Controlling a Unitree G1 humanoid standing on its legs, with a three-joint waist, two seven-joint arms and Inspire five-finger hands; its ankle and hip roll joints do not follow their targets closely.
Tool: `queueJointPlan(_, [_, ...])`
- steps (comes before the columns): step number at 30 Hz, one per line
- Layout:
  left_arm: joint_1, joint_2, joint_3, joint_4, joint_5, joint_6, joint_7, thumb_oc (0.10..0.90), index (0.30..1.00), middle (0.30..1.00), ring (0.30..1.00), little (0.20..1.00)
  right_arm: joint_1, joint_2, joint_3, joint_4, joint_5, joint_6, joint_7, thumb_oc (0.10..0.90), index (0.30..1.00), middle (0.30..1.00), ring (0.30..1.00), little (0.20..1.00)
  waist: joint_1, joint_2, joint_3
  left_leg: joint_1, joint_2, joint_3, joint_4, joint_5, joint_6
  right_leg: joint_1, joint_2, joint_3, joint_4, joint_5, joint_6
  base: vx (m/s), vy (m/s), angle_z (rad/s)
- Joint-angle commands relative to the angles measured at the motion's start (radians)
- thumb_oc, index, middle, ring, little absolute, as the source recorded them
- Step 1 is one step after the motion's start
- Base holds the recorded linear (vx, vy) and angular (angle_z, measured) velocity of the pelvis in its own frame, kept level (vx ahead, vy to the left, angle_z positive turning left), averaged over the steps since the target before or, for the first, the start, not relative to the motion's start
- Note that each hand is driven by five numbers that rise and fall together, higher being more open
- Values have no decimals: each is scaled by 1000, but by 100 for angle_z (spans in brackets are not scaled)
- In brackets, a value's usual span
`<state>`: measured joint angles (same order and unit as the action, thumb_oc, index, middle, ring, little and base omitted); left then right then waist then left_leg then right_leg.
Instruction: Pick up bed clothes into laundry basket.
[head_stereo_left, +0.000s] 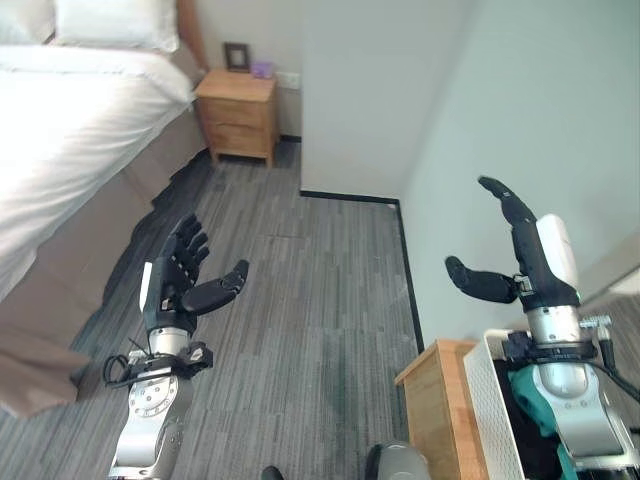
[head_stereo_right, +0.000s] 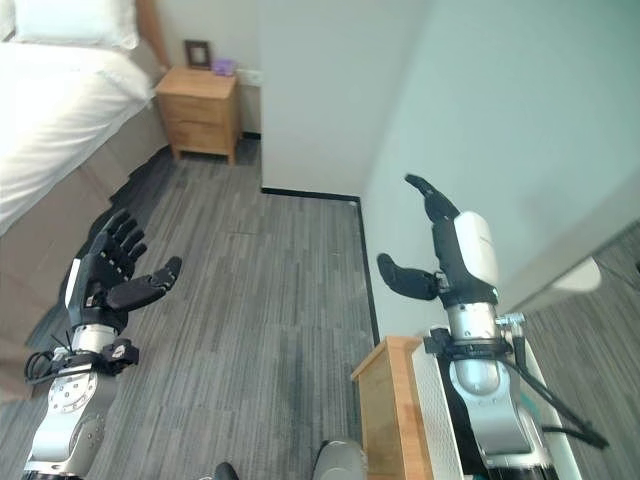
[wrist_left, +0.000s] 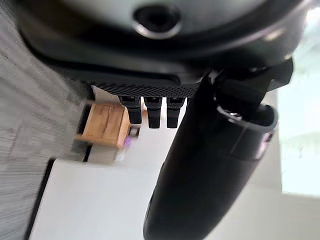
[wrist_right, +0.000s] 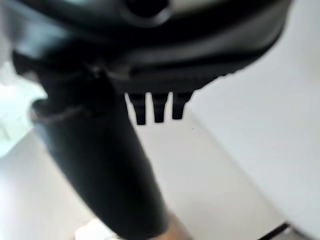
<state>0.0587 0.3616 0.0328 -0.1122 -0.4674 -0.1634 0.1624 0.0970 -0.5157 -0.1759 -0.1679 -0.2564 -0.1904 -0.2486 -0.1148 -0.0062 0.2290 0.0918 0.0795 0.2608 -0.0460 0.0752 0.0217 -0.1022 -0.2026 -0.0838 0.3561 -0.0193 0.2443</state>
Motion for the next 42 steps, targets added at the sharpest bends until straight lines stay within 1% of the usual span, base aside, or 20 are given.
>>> queueJointPlan(1, [-13, 70, 30, -149, -49, -145, -17, 800, 900, 900, 900, 900, -26, 13, -134, -39, 91, -40, -67, 800, 900, 900, 900, 900, -8, -16, -63, 35, 87, -116, -41, -103, -114, 51, 25, 202, -81, -24, -61, -60, -174, 177])
queueJointPlan(3, [-17, 68, 38, -129, -56, -144, -30, 800, 900, 900, 900, 900, -9, 29, -165, -39, 99, -51, -71, 800, 900, 900, 900, 900, -14, -28, -79, -5, 84, -172, -41, -90, -126, 126, 47, 278, -219, -78, -81, -47, -287, 186])
queueJointPlan(6, [9, 68, 94, -93, -55, -152, -12, 800, 900, 900, 900, 900, -49, 23, -147, -26, 111, -69, -75, 800, 900, 900, 900, 900, 21, -36, -109, -50, 132, -191, -41, -23, -178, 211, 49, 236, -410, -63, -97, -140, -479, 93])
queueJointPlan(9, [51, 55, 124, -92, -51, -155, -13, 800, 900, 900, 900, 900, -53, 5, -143, -26, 120, -79, -65, 800, 900, 900, 900, 900, 34, -29, -103, -68, 163, -203, -41, 10, -198, 242, 78, 204, -442, -62, -116, -106, -352, 48])
queueJointPlan(11, [80, 40, 152, -84, -54, -157, -11, 800, 900, 900, 900, 900, -53, -8, -145, -23, 126, -83, -58, 800, 900, 900, 900, 900, 53, -23, -84, -101, 183, -218, -41, 68, -215, 256, 106, 171, -443, -83, -138, -252, -273, 52])
queueJointPlan(12, [75, 30, 167, -62, -53, -162, 5, 800, 900, 900, 900, 900, -61, -23, -135, -2, 127, -83, -65, 800, 900, 900, 900, 900, 41, -39, -59, -135, 191, -105, -21, 90, -192, 268, 97, 111, -443, -96, -149, -327, -213, 51])
queueJointPlan(13, [73, 31, 168, -62, -53, -162, 5, 800, 900, 900, 900, 900, -64, -24, -134, -1, 127, -83, -65, 800, 900, 900, 900, 900, 42, -38, -58, -138, 192, -104, -19, 93, -191, 264, 98, 114, -443, -92, -149, -533, -317, 60])
queueJointPlan(14, [83, 28, 181, -61, -67, -159, -5, 800, 900, 900, 900, 900, -67, -19, -130, 0, 126, -75, -65, 800, 900, 900, 900, 900, 22, -63, -44, -124, 199, 77, 117, 10, -158, 242, 88, 63, -443, -65, -163, -424, -257, 67])
queueJointPlan(18, [82, 37, 185, -61, -75, -157, -19, 800, 900, 900, 900, 900, -72, -13, -126, -2, 109, -62, -66, 800, 900, 900, 900, 900, 12, -76, -45, -93, 194, 169, 377, -110, -163, 228, 89, 7, -443, -52, -180, -220, -186, 65])
queueJointPlan(19, [72, 42, 180, -67, -74, -153, -19, 800, 900, 900, 900, 900, -67, -8, -133, 1, 108, -54, -61, 800, 900, 900, 900, 900, -3, -75, -52, -74, 226, 228, 510, -139, -172, 230, 93, -55, -443, -61, -187, -90, -137, 59])
queueJointPlan(20, [72, 42, 180, -68, -74, -152, -19, 800, 900, 900, 900, 900, -67, -7, -133, 1, 109, -54, -60, 800, 900, 900, 900, 900, -5, -72, -50, -78, 231, 223, 520, -145, -174, 232, 97, -59, -443, -63, -188, -150, -49, 102])
queueJointPlan(21, [68, 42, 177, -88, -78, -149, -20, 800, 900, 900, 900, 900, -57, 4, -140, -2, 105, -46, -59, 800, 900, 900, 900, 900, -30, -56, -67, 4, 252, 294, 437, -175, -169, 225, 95, -132, -443, -60, -183, -65, 39, 122])
queueJointPlan(22, [69, 42, 176, -89, -78, -148, -21, 800, 900, 900, 900, 900, -55, 4, -141, -3, 104, -45, -59, 800, 900, 900, 900, 900, -33, -57, -66, 12, 244, 294, 422, -172, -166, 229, 92, -137, -443, -59, -180, -99, 128, 146])
queueJointPlan(24, [65, 41, 170, -101, -53, -138, -31, 800, 900, 900, 900, 900, -52, 10, -145, 6, 100, -31, -50, 800, 900, 900, 900, 900, -41, -46, -80, 60, 162, 299, 263, -222, -143, 222, 79, -178, -437, -34, -162, -92, 206, 103])
queueJointPlan(26, [3, 71, 150, -111, -22, -135, -27, 800, 900, 900, 900, 900, -54, 19, -145, 32, 115, -26, -34, 800, 900, 900, 900, 900, -58, -47, -95, 109, 100, 252, 41, -165, -130, 161, 55, -233, -346, 5, -129, -85, 245, 94])
queueJointPlan(30, [-51, 112, 142, -127, 25, -147, -7, 800, 900, 900, 900, 900, -86, 20, -110, 55, 122, -28, -19, 800, 900, 900, 900, 900, -69, -46, -66, 131, 83, 250, -39, -131, -114, 42, 25, -222, -154, 20, -65, -135, 134, 75])
queueJointPlan(31, [-69, 126, 134, -130, 40, -150, 5, 800, 900, 900, 900, 900, -88, 26, -91, 60, 125, -23, -9, 800, 900, 900, 900, 900, -79, -45, -56, 121, 87, 227, -41, -125, -109, 15, 35, -175, -107, 28, -42, -245, 44, 45])
queueJointPlan(33, [-119, 146, 99, -103, 50, -147, 21, 800, 900, 900, 900, 900, -84, 35, -57, 81, 127, -18, -2, 800, 900, 900, 900, 900, -90, -48, -53, 77, 85, 176, -41, -101, -98, -10, 51, -53, -87, 13, -59, -230, -34, 74])
queueJointPlan(36, [-154, 158, 65, -79, 36, -144, 22, 800, 900, 900, 900, 900, -82, 33, -37, 91, 121, -4, -3, 800, 900, 900, 900, 900, -93, -53, -65, 49, 82, 124, -41, -101, -95, 60, 20, 30, -205, 7, -81, -66, -84, 58])
queueJointPlan(42, [-101, 147, 101, -62, 51, -135, 7, 800, 900, 900, 900, 900, -98, 14, -13, 110, 124, 11, 18, 800, 900, 900, 900, 900, -38, -64, -112, 60, 72, 135, -41, -85, -112, 181, -10, 17, -438, 49, -70, 31, -89, 27])
